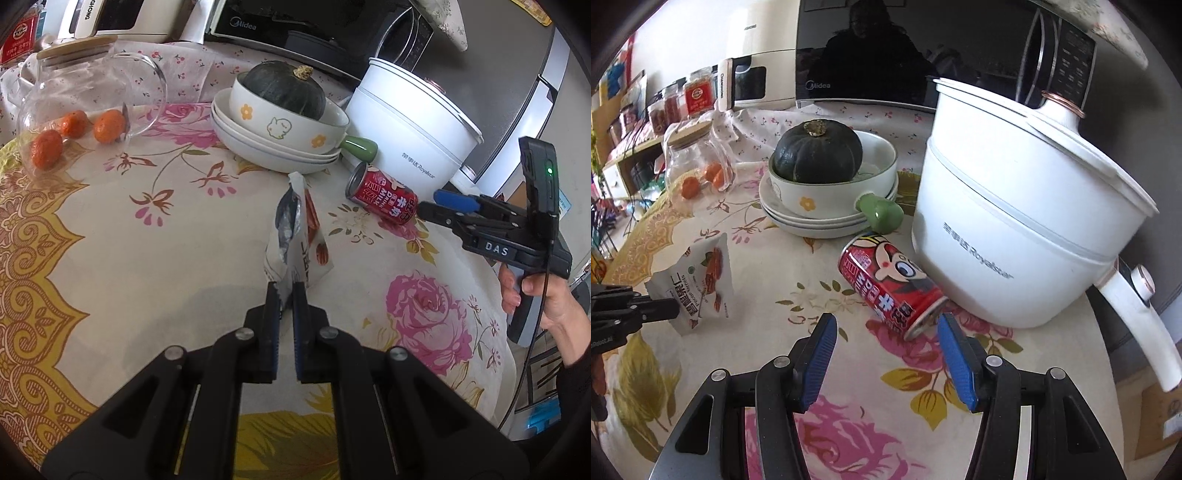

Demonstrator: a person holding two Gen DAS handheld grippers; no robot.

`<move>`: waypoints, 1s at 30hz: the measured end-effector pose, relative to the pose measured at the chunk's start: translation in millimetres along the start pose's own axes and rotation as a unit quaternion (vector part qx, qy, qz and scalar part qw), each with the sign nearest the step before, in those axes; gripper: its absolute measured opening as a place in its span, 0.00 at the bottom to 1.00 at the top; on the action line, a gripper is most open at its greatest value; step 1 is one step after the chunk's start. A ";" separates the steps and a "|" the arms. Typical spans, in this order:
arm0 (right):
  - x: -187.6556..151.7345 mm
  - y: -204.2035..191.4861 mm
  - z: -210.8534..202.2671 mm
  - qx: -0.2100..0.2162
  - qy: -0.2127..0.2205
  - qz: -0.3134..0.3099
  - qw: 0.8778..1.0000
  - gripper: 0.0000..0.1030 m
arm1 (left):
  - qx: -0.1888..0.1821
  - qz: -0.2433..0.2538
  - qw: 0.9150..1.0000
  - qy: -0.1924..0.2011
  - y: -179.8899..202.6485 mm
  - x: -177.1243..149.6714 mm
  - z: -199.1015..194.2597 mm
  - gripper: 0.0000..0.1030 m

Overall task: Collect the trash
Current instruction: 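Lift the white packet and cartoon can off the table with both grippers, then carry the packet and cartoon can with both grippers over the white bin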

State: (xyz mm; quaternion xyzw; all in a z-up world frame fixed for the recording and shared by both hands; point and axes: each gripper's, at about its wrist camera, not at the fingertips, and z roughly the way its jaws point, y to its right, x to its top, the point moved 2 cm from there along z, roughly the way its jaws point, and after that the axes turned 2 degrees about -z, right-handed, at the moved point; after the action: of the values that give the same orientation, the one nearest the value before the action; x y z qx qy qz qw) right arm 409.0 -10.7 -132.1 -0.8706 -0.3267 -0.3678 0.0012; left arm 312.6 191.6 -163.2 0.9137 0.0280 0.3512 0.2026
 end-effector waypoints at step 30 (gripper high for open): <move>3.4 -30.7 43.9 0.050 -0.109 -0.051 0.991 0.57 | -0.003 -0.027 1.000 0.005 -20.9 -6.7 -18.1 0.06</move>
State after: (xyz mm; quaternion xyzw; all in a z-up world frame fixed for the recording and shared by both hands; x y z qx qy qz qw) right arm 421.3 26.0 -169.2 -0.8864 -0.3872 -0.2536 -0.0098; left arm 297.6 215.8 -163.4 0.9102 0.0527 0.3505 0.2142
